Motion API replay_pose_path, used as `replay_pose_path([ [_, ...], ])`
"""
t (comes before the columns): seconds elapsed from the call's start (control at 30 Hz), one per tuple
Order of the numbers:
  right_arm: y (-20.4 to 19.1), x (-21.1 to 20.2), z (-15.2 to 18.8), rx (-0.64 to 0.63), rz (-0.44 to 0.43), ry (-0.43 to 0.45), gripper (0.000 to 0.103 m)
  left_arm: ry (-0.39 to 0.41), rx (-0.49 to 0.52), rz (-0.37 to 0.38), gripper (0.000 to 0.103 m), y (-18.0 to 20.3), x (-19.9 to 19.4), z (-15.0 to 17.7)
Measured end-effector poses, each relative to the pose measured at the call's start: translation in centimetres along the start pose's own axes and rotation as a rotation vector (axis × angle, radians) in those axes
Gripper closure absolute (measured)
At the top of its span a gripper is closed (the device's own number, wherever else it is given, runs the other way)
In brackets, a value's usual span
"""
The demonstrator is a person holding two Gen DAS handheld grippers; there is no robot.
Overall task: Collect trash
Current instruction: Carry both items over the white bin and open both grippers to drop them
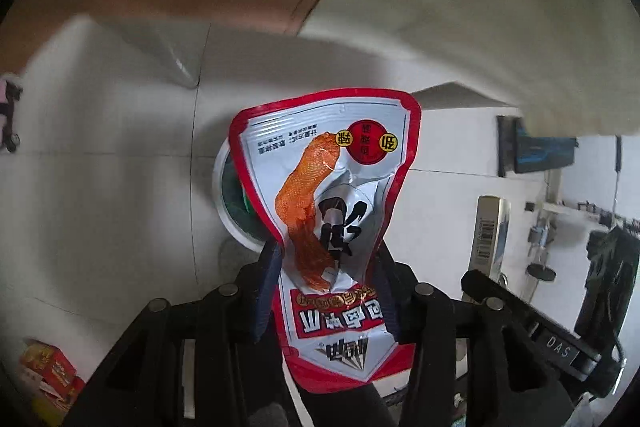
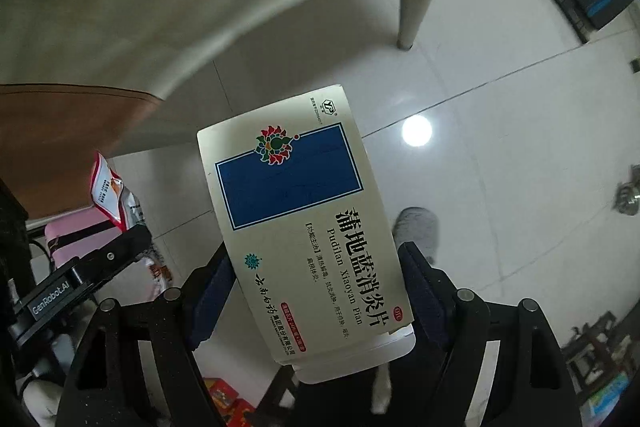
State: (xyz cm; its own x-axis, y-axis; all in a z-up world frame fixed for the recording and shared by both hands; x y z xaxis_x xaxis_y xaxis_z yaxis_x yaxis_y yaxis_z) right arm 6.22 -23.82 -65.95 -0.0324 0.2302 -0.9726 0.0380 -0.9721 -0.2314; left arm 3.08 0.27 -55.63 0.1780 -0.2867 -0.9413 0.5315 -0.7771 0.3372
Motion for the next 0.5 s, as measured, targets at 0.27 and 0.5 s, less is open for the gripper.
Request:
replay_pose_path([
  [0.27, 2.0, 14.4, 0.0, 0.024, -0.102, -0.069, 0.019, 0.079, -0.036, -0.113, 0.001, -5.4, 7.9, -0.2],
  [0.5, 1.0, 18.1, 0.1, -0.063, -0.044, -0.038, 0.0, 0.139, 0.023, -0.232, 0.001, -6.9, 8.4, 1.0],
])
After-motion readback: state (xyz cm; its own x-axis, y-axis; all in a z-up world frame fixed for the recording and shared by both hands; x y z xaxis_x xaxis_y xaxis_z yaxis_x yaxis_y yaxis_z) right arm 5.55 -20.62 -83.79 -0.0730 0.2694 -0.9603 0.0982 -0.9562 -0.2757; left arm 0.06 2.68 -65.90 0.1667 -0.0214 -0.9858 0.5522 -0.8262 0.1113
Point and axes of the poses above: each gripper's, at about its wrist camera, not at the fingertips, and x roughly the way its jaws point, y to its right, z to its underside, the point moved 2 cm from there along x, roughly the way its jaws point, and after that the axes turned 8 degrees about y, right-handed, at the moved point
